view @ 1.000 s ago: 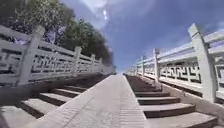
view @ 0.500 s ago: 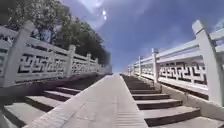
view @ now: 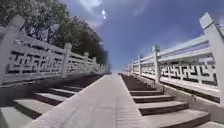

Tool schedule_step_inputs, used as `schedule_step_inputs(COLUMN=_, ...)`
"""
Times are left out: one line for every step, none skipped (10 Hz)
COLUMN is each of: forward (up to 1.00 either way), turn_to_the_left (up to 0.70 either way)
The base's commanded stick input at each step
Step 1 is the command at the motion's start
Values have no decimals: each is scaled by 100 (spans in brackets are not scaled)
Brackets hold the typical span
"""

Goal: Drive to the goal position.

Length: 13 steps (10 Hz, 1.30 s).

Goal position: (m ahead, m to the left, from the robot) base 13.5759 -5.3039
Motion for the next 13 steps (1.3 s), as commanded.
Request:
schedule_step_inputs(forward=45, turn_to_the_left=0)
schedule_step_inputs(forward=45, turn_to_the_left=0)
schedule_step_inputs(forward=45, turn_to_the_left=0)
schedule_step_inputs(forward=45, turn_to_the_left=0)
schedule_step_inputs(forward=45, turn_to_the_left=0)
schedule_step_inputs(forward=45, turn_to_the_left=0)
schedule_step_inputs(forward=45, turn_to_the_left=0)
schedule_step_inputs(forward=45, turn_to_the_left=0)
schedule_step_inputs(forward=45, turn_to_the_left=0)
schedule_step_inputs(forward=45, turn_to_the_left=0)
schedule_step_inputs(forward=45, turn_to_the_left=0)
schedule_step_inputs(forward=45, turn_to_the_left=0)
schedule_step_inputs(forward=45, turn_to_the_left=0)
